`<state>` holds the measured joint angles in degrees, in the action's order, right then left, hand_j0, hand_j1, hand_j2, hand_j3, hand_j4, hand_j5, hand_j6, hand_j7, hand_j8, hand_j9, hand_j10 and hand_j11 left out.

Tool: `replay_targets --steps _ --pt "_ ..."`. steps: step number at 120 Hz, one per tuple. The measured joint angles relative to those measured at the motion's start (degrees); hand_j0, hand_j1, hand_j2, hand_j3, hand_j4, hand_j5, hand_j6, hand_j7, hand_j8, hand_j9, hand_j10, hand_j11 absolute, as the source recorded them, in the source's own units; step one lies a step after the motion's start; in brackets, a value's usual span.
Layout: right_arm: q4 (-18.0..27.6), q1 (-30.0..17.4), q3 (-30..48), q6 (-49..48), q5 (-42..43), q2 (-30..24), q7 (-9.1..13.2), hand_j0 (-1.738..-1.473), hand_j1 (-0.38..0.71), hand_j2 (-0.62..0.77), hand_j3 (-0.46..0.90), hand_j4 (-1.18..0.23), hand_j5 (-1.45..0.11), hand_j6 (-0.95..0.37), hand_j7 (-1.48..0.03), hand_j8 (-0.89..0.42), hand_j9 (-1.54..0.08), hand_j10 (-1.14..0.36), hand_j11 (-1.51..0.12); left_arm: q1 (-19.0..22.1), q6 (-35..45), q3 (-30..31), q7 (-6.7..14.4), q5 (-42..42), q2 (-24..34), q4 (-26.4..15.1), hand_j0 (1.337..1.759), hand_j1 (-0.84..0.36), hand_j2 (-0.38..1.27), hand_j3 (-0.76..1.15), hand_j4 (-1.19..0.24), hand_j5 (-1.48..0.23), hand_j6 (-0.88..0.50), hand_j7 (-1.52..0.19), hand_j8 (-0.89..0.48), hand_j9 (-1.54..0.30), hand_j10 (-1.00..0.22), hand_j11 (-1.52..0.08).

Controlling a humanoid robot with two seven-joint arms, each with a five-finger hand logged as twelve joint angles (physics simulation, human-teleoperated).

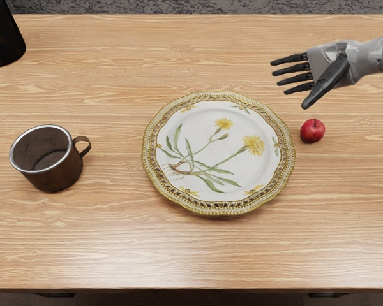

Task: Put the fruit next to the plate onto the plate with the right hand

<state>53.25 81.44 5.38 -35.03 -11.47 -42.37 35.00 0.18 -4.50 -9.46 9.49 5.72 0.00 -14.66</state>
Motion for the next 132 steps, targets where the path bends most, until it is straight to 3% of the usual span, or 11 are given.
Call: replay_targets --steps 15,24,35,49,60,86,132 --pt "-0.17 -0.67 0.28 0.0 1.28 0.16 0.0 -1.658 -0.33 0.0 0.0 -0.02 -0.02 -0.02 -0.02 -0.02 -0.02 -0.02 -0.02 0.0 -0.01 0.0 0.0 0.0 0.0 0.01 1.658 0.34 0.0 0.0 -0.01 -0.01 -0.01 -0.01 -0.01 -0.01 -0.01 -0.01" --pt "4.41 0.63 -0.05 0.92 11.23 0.27 0.0 -1.658 -0.33 0.0 0.0 -0.02 -0.02 -0.02 -0.02 -0.02 -0.02 -0.02 -0.02 0.0 -0.02 0.01 0.0 0.0 0.0 0.01 1.658 0.34 0.0 0.0 -0.01 -0.01 -0.01 -0.01 -0.01 -0.01 -0.01 -0.01" --pt "9.19 4.56 -7.51 13.39 23.43 0.47 0.0 -1.658 -0.33 0.0 0.0 -0.02 -0.02 -0.02 -0.02 -0.02 -0.02 -0.02 -0.02 0.0 -0.01 0.0 0.0 0.0 0.0 -0.01 1.658 0.34 0.0 0.0 -0.01 -0.01 -0.01 -0.01 -0.01 -0.01 -0.01 -0.01" --pt "10.96 7.97 -20.14 29.2 31.0 3.03 0.0 -1.658 -0.33 0.0 0.0 -0.02 -0.03 -0.02 -0.03 -0.02 -0.03 -0.02 -0.02 0.0 -0.01 0.01 0.0 0.0 0.0 0.0 1.658 0.34 0.0 0.0 -0.01 -0.01 -0.01 -0.01 -0.01 -0.01 -0.01 -0.01" --pt "8.63 6.51 -24.1 34.32 33.51 6.07 0.0 -1.658 -0.3 -0.01 0.0 -0.04 -0.05 -0.04 -0.05 -0.04 -0.05 -0.04 -0.05 0.0 -0.02 0.02 0.0 0.0 0.0 0.02 1.658 0.34 0.0 0.0 -0.01 -0.01 -0.01 -0.01 -0.01 -0.01 -0.01 -0.01" --pt "-0.38 1.81 -25.11 37.58 35.29 16.52 0.0 -1.658 -0.19 -0.03 0.0 -0.14 -0.17 -0.14 -0.17 -0.14 -0.17 -0.14 -0.17 0.0 -0.01 0.0 0.0 0.0 0.0 0.0 1.658 0.34 0.0 0.0 -0.01 -0.01 -0.01 -0.01 -0.01 -0.01 -0.01 -0.01" --pt "-6.81 -2.27 -25.22 39.06 35.51 22.27 0.0 -1.658 -0.12 -0.04 0.0 -0.19 -0.25 -0.19 -0.25 -0.19 -0.25 -0.19 -0.25 0.0 0.0 0.0 0.0 0.0 0.0 0.01 1.658 0.34 0.0 0.0 -0.01 -0.01 -0.01 -0.01 -0.01 -0.01 -0.01 -0.01"
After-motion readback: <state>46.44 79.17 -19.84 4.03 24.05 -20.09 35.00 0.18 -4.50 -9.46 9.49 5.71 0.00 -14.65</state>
